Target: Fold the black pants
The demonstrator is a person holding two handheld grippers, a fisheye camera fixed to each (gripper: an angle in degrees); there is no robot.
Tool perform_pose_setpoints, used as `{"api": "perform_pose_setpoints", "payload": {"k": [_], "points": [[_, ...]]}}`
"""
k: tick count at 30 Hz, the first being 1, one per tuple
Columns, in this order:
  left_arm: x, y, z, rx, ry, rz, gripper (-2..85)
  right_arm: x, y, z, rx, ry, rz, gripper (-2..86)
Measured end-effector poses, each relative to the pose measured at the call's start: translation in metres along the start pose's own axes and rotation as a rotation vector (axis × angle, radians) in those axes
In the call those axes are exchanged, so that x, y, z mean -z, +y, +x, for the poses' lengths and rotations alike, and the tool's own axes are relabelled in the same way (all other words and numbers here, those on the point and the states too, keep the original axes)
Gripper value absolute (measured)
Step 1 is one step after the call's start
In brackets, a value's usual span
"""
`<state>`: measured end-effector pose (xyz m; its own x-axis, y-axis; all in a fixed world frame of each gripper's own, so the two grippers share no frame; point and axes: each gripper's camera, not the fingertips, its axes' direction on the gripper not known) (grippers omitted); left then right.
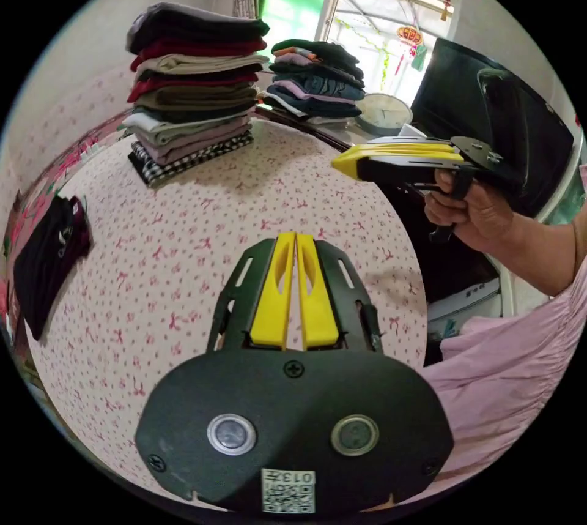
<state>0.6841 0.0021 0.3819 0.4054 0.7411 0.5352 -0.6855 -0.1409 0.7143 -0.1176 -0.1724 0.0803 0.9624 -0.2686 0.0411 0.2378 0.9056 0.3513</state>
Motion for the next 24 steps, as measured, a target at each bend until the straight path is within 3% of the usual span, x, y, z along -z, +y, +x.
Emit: {"api": "perform_pose_setpoints", "payload": {"k": [6,15,19,24], "points": [[-0.064,-0.11,0.062,-0.067,-0.151,0.025,0.2,0.087,0.009,0.156,-0.097,0.175,0.124,0.0],[-0.115,-0.354,0.163,-0.233,-0.268,0.211,6.8,0.208,-0.022,0.35,-0.12,0.485,0.285,4.4],[-0.145,-0.446,0.222,-0.384,-0.39,0.247,8.6,0.223,-0.053,0.427,-0.151,0.513,0.244,7.9],[-0.199,-0.512,0.259,-0.482,-0.482,0.158,12.0,0.224,-0.08,0.49,-0.203,0.454,0.201,9.9]]}}
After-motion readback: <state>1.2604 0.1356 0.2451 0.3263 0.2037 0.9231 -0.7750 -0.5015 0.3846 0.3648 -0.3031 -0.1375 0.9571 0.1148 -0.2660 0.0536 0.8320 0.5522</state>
